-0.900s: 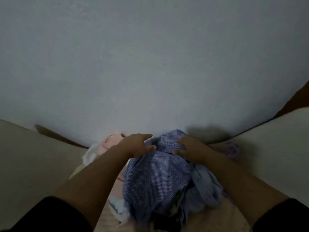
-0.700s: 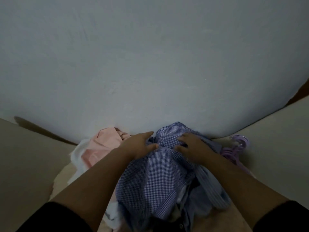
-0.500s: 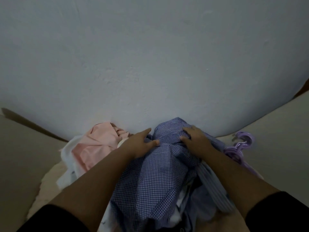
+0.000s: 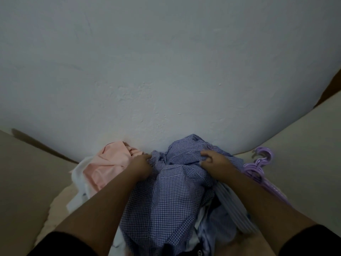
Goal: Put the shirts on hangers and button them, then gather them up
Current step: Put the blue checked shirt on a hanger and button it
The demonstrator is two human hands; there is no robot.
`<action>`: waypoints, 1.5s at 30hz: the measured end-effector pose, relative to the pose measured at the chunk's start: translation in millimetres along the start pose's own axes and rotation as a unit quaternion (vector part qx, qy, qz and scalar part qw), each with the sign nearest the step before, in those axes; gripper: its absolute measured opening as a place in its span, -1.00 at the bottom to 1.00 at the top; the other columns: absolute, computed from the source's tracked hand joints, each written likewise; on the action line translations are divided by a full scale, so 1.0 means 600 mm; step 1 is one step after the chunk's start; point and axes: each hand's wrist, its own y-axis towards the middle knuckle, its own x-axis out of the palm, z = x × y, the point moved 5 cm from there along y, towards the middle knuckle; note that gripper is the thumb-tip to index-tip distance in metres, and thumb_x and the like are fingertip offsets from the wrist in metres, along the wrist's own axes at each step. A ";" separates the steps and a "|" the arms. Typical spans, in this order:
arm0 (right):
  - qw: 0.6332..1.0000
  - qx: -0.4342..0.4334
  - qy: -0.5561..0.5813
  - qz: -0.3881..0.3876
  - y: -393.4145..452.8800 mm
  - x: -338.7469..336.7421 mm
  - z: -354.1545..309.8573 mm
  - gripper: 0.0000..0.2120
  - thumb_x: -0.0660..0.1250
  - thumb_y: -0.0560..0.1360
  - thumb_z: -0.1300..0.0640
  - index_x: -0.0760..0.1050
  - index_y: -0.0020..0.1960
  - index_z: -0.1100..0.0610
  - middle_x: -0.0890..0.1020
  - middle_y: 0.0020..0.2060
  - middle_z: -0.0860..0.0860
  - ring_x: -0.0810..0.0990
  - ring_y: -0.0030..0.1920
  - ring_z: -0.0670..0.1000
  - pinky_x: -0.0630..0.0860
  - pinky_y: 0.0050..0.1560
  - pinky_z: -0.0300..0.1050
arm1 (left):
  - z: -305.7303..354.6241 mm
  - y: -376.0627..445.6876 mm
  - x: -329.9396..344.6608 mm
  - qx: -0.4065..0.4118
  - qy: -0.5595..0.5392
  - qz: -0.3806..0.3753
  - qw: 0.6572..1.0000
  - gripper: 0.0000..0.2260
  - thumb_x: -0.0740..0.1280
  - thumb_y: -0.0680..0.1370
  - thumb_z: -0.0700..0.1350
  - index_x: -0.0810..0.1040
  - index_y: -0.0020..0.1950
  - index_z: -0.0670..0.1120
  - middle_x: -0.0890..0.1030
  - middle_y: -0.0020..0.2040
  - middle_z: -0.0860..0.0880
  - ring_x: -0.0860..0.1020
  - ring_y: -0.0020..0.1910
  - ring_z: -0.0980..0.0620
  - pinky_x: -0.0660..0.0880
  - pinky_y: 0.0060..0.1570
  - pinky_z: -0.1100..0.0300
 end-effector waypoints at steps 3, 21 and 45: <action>0.998 -0.020 0.063 -0.005 -0.022 0.012 -0.032 -0.60 0.33 0.52 0.12 0.40 0.34 0.12 0.49 -0.26 0.01 0.46 -0.27 -0.10 0.43 -0.22 -0.30 | 0.002 -0.023 -0.015 0.001 -0.105 -0.003 0.994 -0.42 0.42 0.46 -0.25 0.36 0.46 -0.06 0.45 0.39 -0.12 0.47 0.21 -0.04 0.33 0.20 0.21; 0.991 -0.025 0.027 -0.132 -0.189 0.115 -0.059 -0.53 0.25 0.58 0.04 0.26 0.45 0.07 0.45 0.30 0.10 0.60 -0.45 -0.08 0.54 -0.08 -0.12 | -0.066 -0.175 0.035 -0.087 -0.336 -0.093 0.933 -0.78 0.32 0.54 -0.22 0.44 0.17 -0.12 0.51 0.14 -0.24 0.56 0.00 -0.17 0.53 -0.39 0.15; 0.976 -0.151 0.156 -0.030 -0.266 0.042 -0.208 -0.66 0.35 0.51 0.04 0.51 0.29 0.01 0.51 0.08 -0.20 0.47 0.11 -0.23 0.34 -0.08 -0.58 | 0.085 -0.253 -0.058 0.053 -0.656 -0.209 0.723 -0.38 -0.02 0.56 0.35 0.47 0.36 -0.03 0.55 0.20 -0.11 0.61 -0.31 -0.09 0.47 -0.40 0.21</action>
